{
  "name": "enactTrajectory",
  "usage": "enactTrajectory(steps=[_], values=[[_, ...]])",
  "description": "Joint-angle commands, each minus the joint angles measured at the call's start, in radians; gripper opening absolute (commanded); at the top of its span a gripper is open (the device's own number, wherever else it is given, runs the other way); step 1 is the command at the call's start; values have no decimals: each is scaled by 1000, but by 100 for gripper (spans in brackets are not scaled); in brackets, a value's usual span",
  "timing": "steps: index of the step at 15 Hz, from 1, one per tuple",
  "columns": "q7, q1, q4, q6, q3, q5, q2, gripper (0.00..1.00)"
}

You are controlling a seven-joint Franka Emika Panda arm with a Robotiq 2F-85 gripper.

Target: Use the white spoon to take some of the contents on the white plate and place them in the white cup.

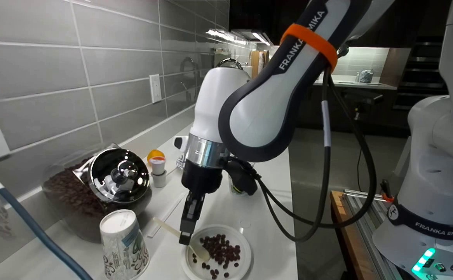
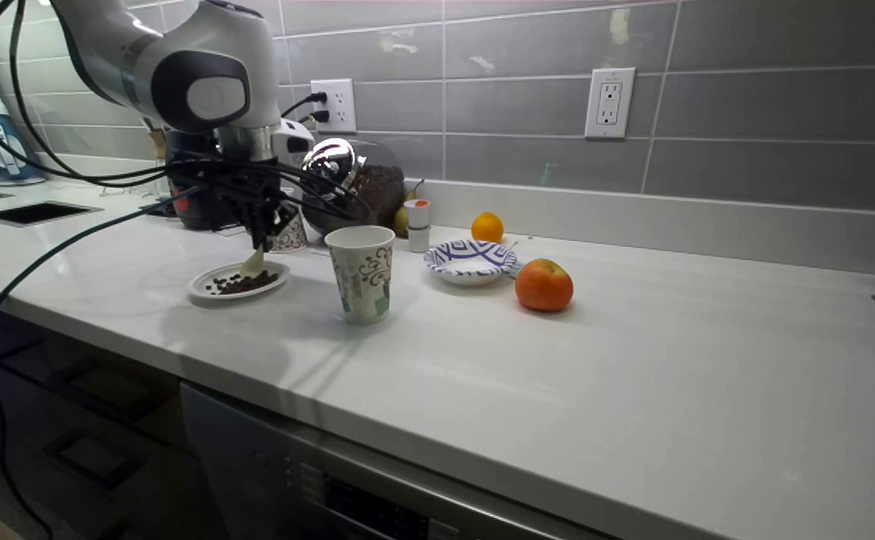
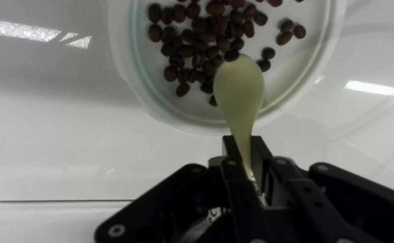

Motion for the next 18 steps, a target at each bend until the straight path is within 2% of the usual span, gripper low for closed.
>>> enactTrajectory(steps=[1, 5, 8, 15, 18], values=[[11, 12, -31, -59, -21, -9, -56, 4], [27, 32, -36, -84, -51, -41, -68, 4], [31, 46, -45, -60, -67, -74, -64, 4], [20, 55, -53, 27, -57, -42, -54, 4], [35, 60, -54, 29, -59, -59, -49, 4]])
